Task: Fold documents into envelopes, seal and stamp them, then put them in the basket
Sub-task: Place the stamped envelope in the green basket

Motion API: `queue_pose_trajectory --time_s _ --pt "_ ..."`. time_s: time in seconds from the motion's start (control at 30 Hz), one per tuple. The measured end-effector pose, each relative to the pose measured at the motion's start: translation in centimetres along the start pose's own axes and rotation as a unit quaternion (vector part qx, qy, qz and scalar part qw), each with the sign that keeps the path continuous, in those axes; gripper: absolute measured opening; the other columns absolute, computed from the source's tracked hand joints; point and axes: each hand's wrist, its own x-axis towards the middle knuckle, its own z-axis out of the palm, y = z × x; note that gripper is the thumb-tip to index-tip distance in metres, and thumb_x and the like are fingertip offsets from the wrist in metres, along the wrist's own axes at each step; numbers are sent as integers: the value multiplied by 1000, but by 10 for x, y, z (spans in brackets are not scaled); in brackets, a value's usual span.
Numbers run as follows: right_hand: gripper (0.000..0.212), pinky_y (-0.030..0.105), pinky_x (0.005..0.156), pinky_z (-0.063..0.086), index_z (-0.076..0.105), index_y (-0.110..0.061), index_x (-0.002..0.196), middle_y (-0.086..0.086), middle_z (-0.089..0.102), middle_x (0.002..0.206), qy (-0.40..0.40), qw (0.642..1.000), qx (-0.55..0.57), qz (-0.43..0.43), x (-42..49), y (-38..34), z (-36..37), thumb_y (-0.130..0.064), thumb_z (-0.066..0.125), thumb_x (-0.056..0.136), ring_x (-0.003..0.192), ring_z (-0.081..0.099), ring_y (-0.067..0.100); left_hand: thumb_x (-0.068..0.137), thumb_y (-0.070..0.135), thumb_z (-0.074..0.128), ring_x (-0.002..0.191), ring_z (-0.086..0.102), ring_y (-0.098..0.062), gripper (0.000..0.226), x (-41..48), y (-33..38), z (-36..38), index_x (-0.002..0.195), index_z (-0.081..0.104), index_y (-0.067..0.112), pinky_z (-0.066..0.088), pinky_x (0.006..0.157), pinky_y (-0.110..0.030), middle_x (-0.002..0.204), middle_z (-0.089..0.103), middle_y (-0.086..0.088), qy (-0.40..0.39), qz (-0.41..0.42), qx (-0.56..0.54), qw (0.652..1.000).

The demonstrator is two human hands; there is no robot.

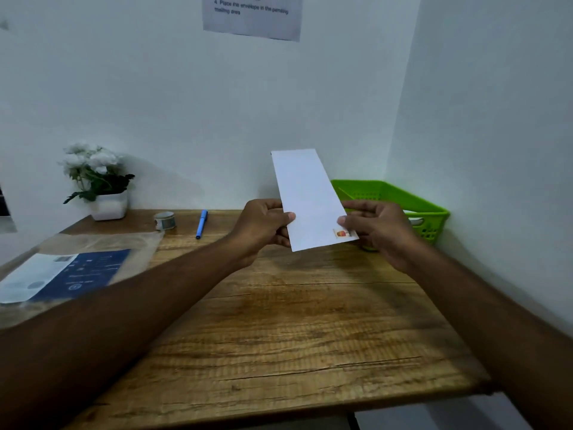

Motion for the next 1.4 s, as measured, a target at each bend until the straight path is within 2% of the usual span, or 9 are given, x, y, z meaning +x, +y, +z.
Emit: queue_pose_trajectory --time_s 0.17,0.33,0.53,0.7,0.87,0.93,1.07,1.27,1.4 --pt "31 21 47 52 65 -5 111 10 70 87 70 997 -33 -12 0 -20 -35 -1 74 81 60 66 10 91 4 61 43 59 -13 16 21 20 39 103 65 -6 51 45 -22 58 64 -10 2 6 20 1000" --pt "25 19 44 52 68 -2 104 11 67 81 132 990 -59 -5 8 -34 -72 2 74 80 58 62 16 86 4 68 47 64 -15 22 43 35 79 100 63 -13 54 47 -22 68 68 -16 -34 -39 17 999" --pt "9 18 37 47 66 5 87 19 64 73 188 975 -118 32 21 -34 -106 8 71 81 36 60 11 68 5 84 78 71 -27 31 56 42 114 77 55 4 56 53 -23 100 70 -21 -98 -86 27 991" --pt "7 20 35 48 61 8 79 22 60 69 207 971 -113 49 30 -23 -120 12 65 83 33 58 14 56 33 91 57 66 -8 48 58 37 133 81 56 14 30 47 -23 86 55 -8 -102 -16 213 972" --pt "14 22 38 48 64 5 94 16 64 73 184 973 -130 47 31 -15 -124 -9 64 91 41 63 16 65 30 87 58 62 -15 43 60 26 141 88 71 -3 36 40 -12 92 70 -11 -92 25 237 967" --pt "22 23 45 45 70 -1 92 8 65 71 204 952 -228 6 27 -10 -126 -22 64 92 51 64 17 69 31 85 54 61 -13 37 62 24 142 85 73 0 40 42 -13 92 73 -9 -82 37 246 965" --pt "22 31 72 46 71 -21 86 -2 67 91 245 845 -452 -148 13 6 -123 -41 62 91 82 61 17 74 37 79 55 65 -17 30 68 19 140 78 75 7 55 66 -29 89 74 -7 -78 68 285 953" --pt "23 36 78 42 73 -19 95 1 70 97 187 785 -544 -231 17 19 -121 -36 57 95 99 56 23 83 25 69 56 69 -18 18 76 12 139 66 66 21 59 73 -38 81 73 -6 -57 98 341 933" --pt "36 38 74 43 73 -22 95 6 71 89 163 756 -596 -219 25 16 -125 -43 45 97 93 60 29 89 30 62 52 68 -19 16 75 8 139 83 72 18 55 65 -30 82 73 -8 -73 97 340 932"
